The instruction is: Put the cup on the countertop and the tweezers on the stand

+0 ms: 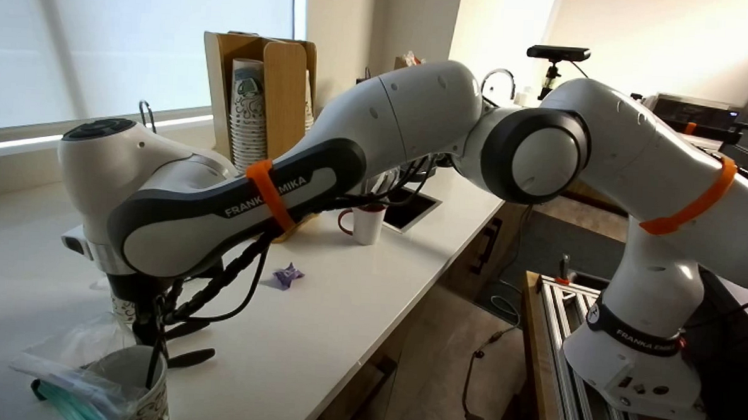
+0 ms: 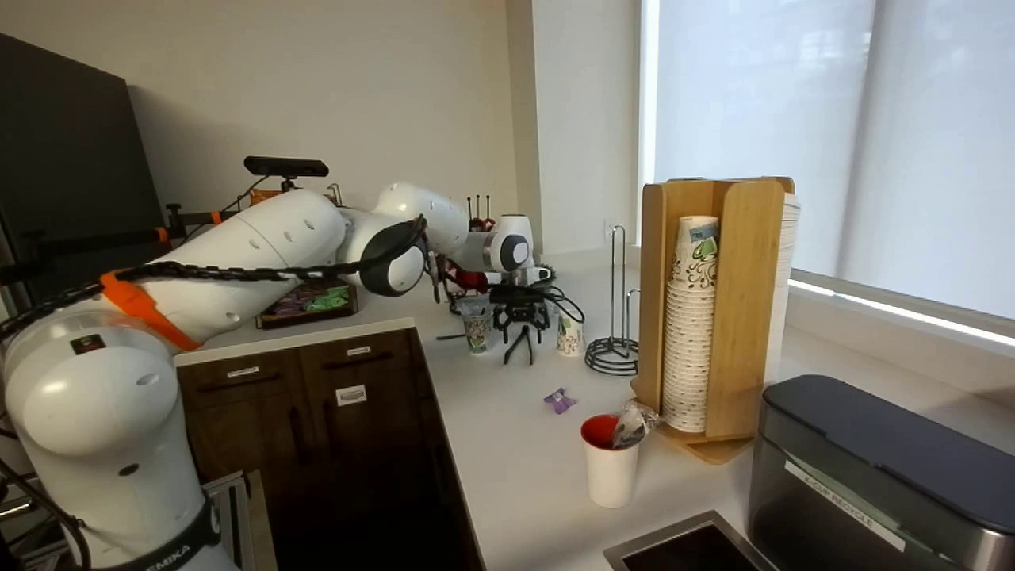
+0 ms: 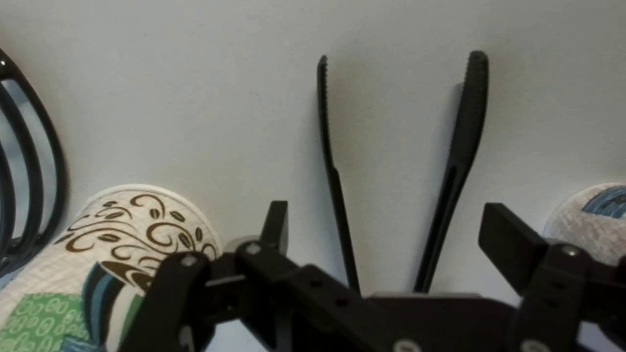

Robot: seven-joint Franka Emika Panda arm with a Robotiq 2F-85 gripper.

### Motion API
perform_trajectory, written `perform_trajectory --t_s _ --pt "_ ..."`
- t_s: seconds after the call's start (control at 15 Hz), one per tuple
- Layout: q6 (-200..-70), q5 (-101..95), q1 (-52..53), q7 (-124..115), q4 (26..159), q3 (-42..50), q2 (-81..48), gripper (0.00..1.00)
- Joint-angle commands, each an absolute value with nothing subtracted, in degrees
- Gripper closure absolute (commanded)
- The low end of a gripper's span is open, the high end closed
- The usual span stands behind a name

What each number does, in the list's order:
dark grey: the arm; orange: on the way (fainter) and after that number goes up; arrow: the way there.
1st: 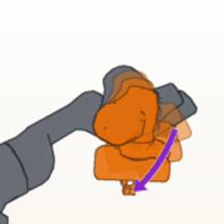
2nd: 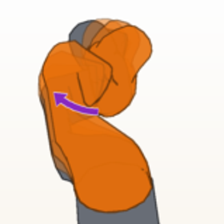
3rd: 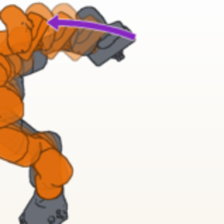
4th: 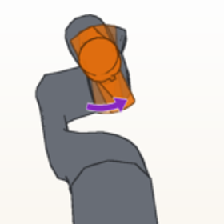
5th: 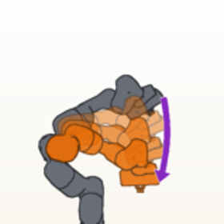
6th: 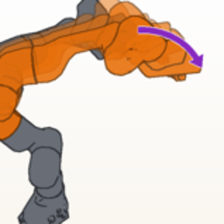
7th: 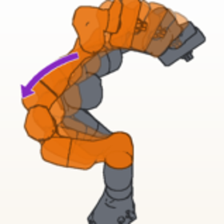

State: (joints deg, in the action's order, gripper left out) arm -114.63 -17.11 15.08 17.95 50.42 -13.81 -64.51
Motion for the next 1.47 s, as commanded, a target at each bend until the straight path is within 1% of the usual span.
perform_trajectory --t_s 0.0,0.27,0.33,0.4,0.47,0.53,0.67,0.73,0.87,1.0,1.07,1.13,1.27,1.33,1.4 --pt "-115.6 -18.3 16.2 16.6 51.2 -12.8 -65.0 0.00" --pt "-114.7 -19.2 17.1 16.9 51.0 -12.1 -65.7 0.01" --pt "-114.7 -19.3 17.2 16.8 51.0 -11.9 -65.8 0.09" --pt "-114.7 -19.5 17.4 16.7 51.0 -11.8 -66.0 0.26" --pt "-114.8 -19.7 17.5 16.7 50.9 -11.6 -66.1 0.30" --pt "-114.9 -19.9 17.6 16.5 51.0 -11.4 -66.1 0.40" --pt "-115.2 -20.3 17.8 16.0 51.3 -10.9 -65.7 0.54" --pt "-115.5 -20.5 17.8 15.7 51.4 -10.7 -65.4 0.63" --pt "-116.6 -20.7 17.6 14.7 52.2 -10.5 -64.4 0.76" --pt "-119.1 -20.5 17.1 13.1 53.3 -10.3 -63.1 0.92" --pt "-120.8 -20.4 16.8 12.2 54.0 -10.3 -62.3 0.97" --pt "-122.7 -20.4 16.7 10.9 54.7 -10.1 -61.5 0.94" --pt "-126.6 -20.3 16.4 8.8 55.8 -9.9 -60.2 0.98" --pt "-128.5 -20.4 16.4 7.5 56.4 -9.7 -59.5 0.95" --pt "-130.5 -20.4 16.4 6.1 57.2 -9.4 -58.9 0.96"
